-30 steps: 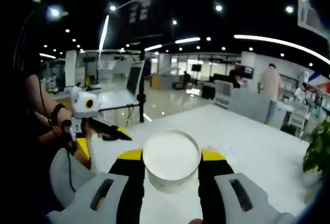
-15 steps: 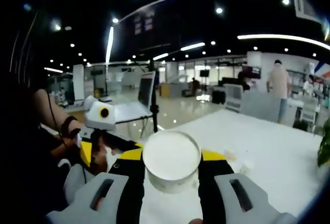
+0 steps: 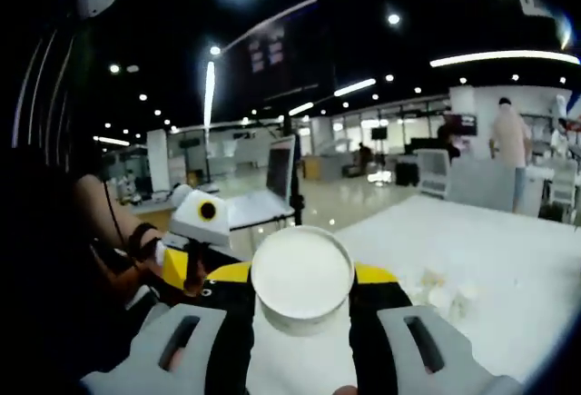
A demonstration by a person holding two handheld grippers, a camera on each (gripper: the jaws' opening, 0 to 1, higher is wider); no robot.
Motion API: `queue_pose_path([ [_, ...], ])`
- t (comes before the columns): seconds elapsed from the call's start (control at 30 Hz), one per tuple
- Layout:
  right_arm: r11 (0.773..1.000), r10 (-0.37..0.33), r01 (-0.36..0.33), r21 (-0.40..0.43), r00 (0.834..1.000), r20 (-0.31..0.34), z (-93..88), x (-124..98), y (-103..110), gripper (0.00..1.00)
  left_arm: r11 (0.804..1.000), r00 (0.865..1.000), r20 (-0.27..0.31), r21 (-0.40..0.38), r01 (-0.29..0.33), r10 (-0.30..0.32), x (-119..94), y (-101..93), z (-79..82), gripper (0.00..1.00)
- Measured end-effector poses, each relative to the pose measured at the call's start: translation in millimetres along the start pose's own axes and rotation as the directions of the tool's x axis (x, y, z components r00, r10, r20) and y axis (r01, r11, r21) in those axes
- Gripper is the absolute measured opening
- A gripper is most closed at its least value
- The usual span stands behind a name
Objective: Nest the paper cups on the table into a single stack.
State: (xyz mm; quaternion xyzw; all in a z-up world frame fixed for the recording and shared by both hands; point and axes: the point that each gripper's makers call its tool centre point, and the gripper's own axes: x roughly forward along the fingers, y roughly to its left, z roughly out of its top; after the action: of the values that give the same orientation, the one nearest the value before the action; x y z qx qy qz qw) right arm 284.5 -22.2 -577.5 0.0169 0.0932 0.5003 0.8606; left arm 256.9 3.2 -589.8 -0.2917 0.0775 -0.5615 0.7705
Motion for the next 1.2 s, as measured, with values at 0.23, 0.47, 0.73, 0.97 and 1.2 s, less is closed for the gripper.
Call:
queue_pose_path([
  [0.23, 0.999, 0.029, -0.029, 0.037, 1.000, 0.007, -5.5, -1.8, 7.5, 0.37, 0.995, 0.999, 0.045, -0.097, 0.024, -0.019, -6.4, -0.3, 13.3, 0.38],
  [0.47, 0.996, 0.061, -0.062, 0.071, 0.998, 0.023, -9.4, -4.2, 13.8, 0.37, 0.994, 0.996, 0.081, -0.098, 0.046, -0.038, -8.0, -4.5, 19.9, 0.29],
  [0.73, 0.993, 0.091, -0.092, 0.075, 0.996, 0.019, -14.2, -7.7, 19.8, 0.37, 0.991, 0.996, 0.066, -0.114, 0.070, -0.062, -7.1, -11.0, 22.7, 0.22],
  [0.97, 0.990, 0.125, -0.128, 0.059, 0.991, 0.042, -8.2, -8.3, 27.4, 0.37, 0.991, 0.995, 0.056, -0.097, 0.091, -0.085, -7.7, -16.7, 26.7, 0.13],
  [1.2, 0.987, 0.148, -0.151, 0.058, 0.988, 0.053, -8.1, -7.9, 34.5, 0.37, 0.990, 0.994, 0.037, -0.089, 0.105, -0.102, -10.4, -20.8, 29.3, 0.05],
])
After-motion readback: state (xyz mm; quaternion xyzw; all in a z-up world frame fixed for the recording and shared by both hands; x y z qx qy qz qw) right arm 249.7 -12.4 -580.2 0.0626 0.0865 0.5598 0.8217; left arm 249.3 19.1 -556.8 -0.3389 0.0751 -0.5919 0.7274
